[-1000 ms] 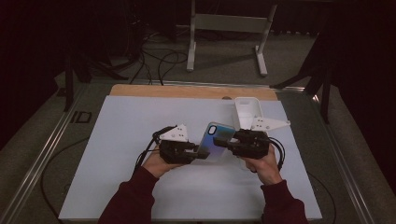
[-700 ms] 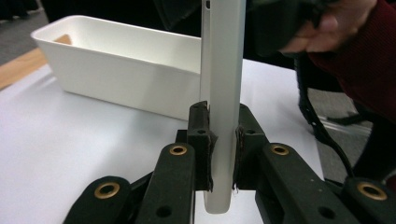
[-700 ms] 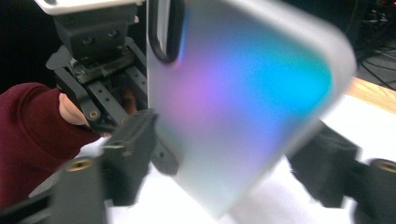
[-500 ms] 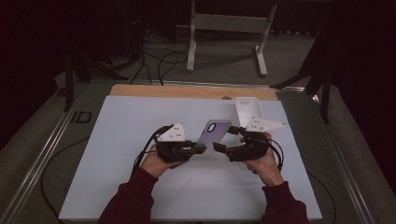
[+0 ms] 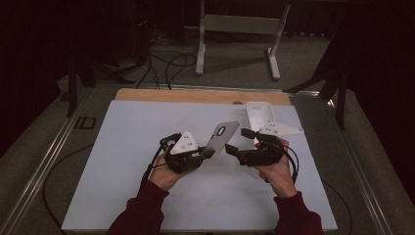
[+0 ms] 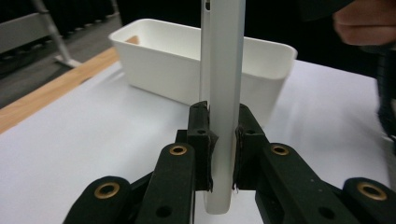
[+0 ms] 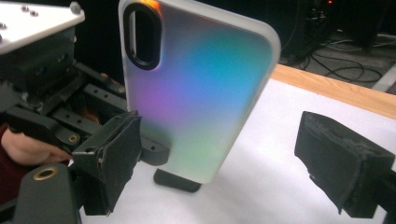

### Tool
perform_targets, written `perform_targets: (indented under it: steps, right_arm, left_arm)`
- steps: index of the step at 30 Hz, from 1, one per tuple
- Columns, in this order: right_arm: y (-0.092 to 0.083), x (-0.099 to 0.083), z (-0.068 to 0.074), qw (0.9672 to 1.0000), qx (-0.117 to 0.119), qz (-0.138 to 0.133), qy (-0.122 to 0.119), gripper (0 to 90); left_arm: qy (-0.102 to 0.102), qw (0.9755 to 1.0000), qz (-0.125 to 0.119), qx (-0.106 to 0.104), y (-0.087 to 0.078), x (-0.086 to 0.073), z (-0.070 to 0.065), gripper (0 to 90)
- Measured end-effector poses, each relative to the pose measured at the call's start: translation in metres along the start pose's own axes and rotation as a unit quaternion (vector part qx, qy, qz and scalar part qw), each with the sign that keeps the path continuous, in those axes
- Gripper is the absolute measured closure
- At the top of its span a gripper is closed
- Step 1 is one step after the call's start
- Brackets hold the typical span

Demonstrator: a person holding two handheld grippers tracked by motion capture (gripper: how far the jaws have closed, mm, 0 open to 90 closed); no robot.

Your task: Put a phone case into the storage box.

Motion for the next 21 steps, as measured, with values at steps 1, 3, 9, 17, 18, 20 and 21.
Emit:
perform_targets:
  steps: [1, 3, 9, 17, 18, 20, 21]
  right_arm:
    - [0.000, 0.001, 0.001, 1.0000, -0.003, -0.003, 0.001, 14.3]
    - [0.001, 0.004, 0.002, 0.9999, -0.009, -0.005, -0.001, 14.3]
    - [0.005, 0.012, 0.006, 0.9997, -0.016, -0.017, 0.004, 15.3]
    - [0.012, 0.024, 0.009, 0.9984, -0.016, -0.045, 0.032, 13.8]
    - [0.013, 0.025, 0.009, 0.9981, -0.018, -0.047, 0.034, 13.8]
    - [0.015, 0.026, 0.010, 0.9975, -0.018, -0.054, 0.042, 13.8]
    - [0.016, 0.027, 0.010, 0.9973, -0.017, -0.055, 0.046, 13.9]
  left_arm:
    - [-0.005, 1.0000, -0.001, 0.005, 0.000, 0.000, 0.001, 80.8]
    - [-0.010, 0.9999, -0.002, 0.013, 0.000, 0.000, 0.002, 80.7]
    - [-0.006, 0.9992, -0.002, 0.039, 0.000, 0.000, 0.000, 80.7]
    - [-0.001, 0.9987, -0.007, 0.051, 0.003, 0.002, -0.009, 80.7]
    - [0.000, 0.9987, -0.007, 0.051, 0.003, 0.002, -0.011, 80.7]
    - [0.002, 0.9986, -0.009, 0.051, 0.004, 0.003, -0.013, 80.7]
    - [0.002, 0.9986, -0.011, 0.052, 0.005, 0.003, -0.015, 80.8]
Point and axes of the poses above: each handheld gripper's, and its own axes: y roughly forward along the jaws, x roughly out of its top, z roughly to its left, the point moved 7 cm from there along y, roughly forward along the jaws, and after that the axes turned 12 degrees about x, right-handed, at the moved point
